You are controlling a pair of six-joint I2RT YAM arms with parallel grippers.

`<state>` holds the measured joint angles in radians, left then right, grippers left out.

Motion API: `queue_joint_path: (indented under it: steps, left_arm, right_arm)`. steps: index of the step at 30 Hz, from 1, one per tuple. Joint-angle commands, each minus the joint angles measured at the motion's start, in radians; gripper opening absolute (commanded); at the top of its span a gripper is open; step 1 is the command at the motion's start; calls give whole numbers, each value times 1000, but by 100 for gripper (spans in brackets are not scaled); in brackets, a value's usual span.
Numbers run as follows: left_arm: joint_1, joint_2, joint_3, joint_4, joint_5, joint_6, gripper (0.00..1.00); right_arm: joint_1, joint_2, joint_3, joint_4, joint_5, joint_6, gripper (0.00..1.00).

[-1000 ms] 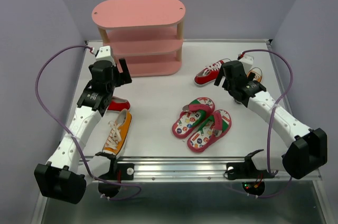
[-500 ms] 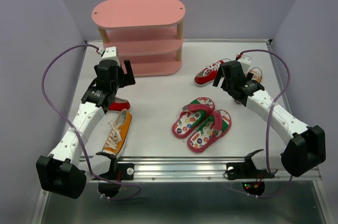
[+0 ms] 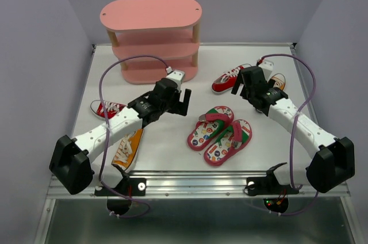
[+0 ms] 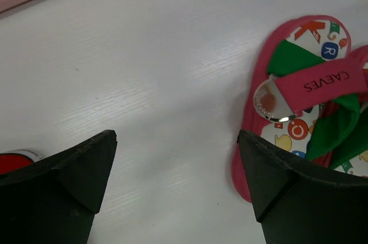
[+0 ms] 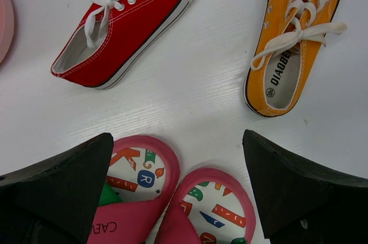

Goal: Place and organize the shoes onto the shoe shelf

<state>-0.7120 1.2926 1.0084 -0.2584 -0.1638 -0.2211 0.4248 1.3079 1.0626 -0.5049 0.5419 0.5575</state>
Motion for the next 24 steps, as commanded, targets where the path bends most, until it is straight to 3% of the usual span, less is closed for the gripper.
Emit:
queue_joint_path:
  steps: [1,8,15,20,24]
  left_arm:
    - [-82,51,47,67,59,-1,98]
    - [-213,158,82,108,24,51,99]
    - [-323,88,-72,295,23,198,97]
    - [-325,122,-47,318,-2,213,88]
    - [-325,177,-25,318,-20,244,87]
  right_arm:
    - [0,-35,-10,39,18,7,100]
    - [0,-38,-7,40,21,12,100]
    - [0,-38,-7,40,29,9,100]
    - [0,-27,-1,40,24,12,100]
    - [0,-21,7,40,13,15,100]
